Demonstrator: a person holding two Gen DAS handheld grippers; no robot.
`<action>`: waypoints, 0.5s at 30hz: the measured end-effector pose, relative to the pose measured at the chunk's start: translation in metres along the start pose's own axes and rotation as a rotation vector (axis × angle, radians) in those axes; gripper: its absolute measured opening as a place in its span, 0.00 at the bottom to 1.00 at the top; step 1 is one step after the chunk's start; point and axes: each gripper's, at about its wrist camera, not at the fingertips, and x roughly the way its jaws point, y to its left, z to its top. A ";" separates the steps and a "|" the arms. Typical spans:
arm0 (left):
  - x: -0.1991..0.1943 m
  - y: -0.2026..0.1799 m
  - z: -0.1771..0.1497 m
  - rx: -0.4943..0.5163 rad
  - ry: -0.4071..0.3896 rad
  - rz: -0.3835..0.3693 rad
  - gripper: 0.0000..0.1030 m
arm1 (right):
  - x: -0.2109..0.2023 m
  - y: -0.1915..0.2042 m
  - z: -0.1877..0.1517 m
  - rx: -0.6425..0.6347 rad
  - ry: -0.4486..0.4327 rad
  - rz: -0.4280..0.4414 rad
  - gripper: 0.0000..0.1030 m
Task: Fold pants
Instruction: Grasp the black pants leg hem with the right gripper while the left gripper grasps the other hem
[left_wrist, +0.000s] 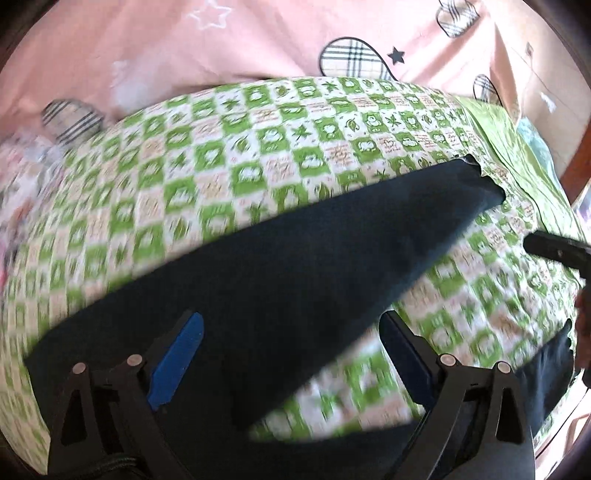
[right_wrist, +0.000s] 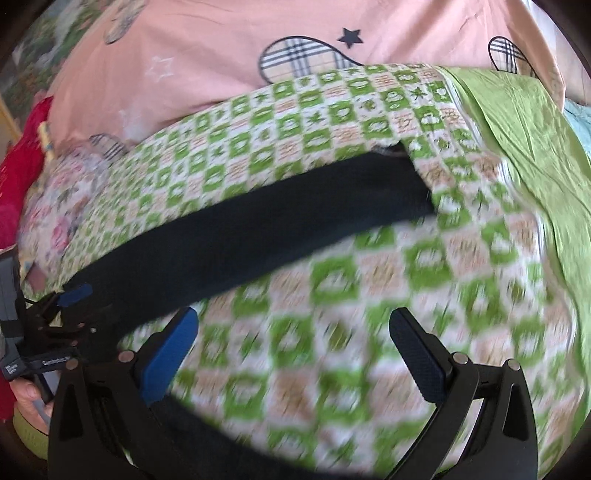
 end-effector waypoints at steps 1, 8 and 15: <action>0.008 0.001 0.012 0.025 0.014 -0.017 0.94 | 0.005 -0.005 0.011 0.003 0.008 -0.004 1.00; 0.072 -0.002 0.071 0.175 0.119 -0.085 0.93 | 0.041 -0.046 0.086 0.035 0.051 -0.041 1.00; 0.124 -0.013 0.100 0.255 0.237 -0.163 0.87 | 0.085 -0.078 0.121 0.064 0.138 -0.042 0.92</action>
